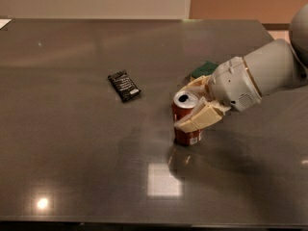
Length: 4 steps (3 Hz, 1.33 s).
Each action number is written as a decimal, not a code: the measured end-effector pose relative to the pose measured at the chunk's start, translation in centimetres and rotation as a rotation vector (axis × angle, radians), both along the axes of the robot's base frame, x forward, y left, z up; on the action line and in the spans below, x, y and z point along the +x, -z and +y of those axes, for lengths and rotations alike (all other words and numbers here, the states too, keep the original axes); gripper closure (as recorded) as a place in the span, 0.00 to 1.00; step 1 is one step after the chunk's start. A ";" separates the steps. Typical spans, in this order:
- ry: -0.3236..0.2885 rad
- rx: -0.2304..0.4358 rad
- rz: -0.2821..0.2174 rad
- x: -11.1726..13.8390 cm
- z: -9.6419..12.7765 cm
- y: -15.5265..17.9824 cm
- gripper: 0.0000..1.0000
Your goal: Knock coke can over
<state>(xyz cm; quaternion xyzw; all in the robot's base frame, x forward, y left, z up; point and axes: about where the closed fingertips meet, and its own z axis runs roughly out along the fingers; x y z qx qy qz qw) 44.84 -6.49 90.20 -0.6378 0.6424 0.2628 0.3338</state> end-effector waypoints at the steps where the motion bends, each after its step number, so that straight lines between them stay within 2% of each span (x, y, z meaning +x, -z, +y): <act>1: 0.005 -0.044 0.000 0.3 -0.2 -0.1 1.00; 3: 0.010 -0.435 0.013 1.6 -1.4 -1.6 1.00; 4: 0.004 -0.622 0.010 2.5 -3.0 -1.8 1.00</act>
Offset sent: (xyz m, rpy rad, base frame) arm 0.0336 -0.0511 0.0323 -0.7769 0.0028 -0.0448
